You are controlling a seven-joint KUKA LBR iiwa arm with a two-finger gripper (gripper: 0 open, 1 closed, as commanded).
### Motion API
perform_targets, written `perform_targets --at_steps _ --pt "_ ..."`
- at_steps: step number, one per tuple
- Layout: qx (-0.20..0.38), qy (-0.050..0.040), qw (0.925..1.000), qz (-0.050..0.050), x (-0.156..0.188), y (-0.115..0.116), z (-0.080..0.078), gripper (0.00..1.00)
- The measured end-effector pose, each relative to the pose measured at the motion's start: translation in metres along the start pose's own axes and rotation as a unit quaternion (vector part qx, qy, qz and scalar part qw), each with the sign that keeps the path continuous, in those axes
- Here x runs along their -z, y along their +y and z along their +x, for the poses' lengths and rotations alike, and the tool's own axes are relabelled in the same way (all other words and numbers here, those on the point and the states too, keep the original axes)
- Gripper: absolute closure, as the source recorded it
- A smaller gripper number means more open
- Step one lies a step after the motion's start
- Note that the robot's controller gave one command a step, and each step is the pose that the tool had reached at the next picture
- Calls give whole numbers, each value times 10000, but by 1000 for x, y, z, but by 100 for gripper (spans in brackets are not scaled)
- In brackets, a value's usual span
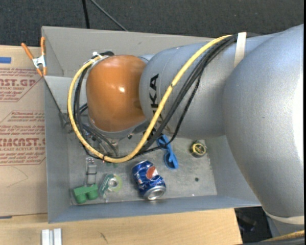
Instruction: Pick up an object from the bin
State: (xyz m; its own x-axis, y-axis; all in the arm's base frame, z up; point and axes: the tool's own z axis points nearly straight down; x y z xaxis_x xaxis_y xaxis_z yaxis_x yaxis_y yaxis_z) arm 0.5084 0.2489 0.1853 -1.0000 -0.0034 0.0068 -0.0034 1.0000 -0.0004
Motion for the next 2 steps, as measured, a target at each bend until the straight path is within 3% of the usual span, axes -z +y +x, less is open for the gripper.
perform_targets --at_steps 1,2 --pt "-248 1 9997 18 -101 -78 28 0" --pt "-229 -38 9997 -9 -96 -74 26 100"
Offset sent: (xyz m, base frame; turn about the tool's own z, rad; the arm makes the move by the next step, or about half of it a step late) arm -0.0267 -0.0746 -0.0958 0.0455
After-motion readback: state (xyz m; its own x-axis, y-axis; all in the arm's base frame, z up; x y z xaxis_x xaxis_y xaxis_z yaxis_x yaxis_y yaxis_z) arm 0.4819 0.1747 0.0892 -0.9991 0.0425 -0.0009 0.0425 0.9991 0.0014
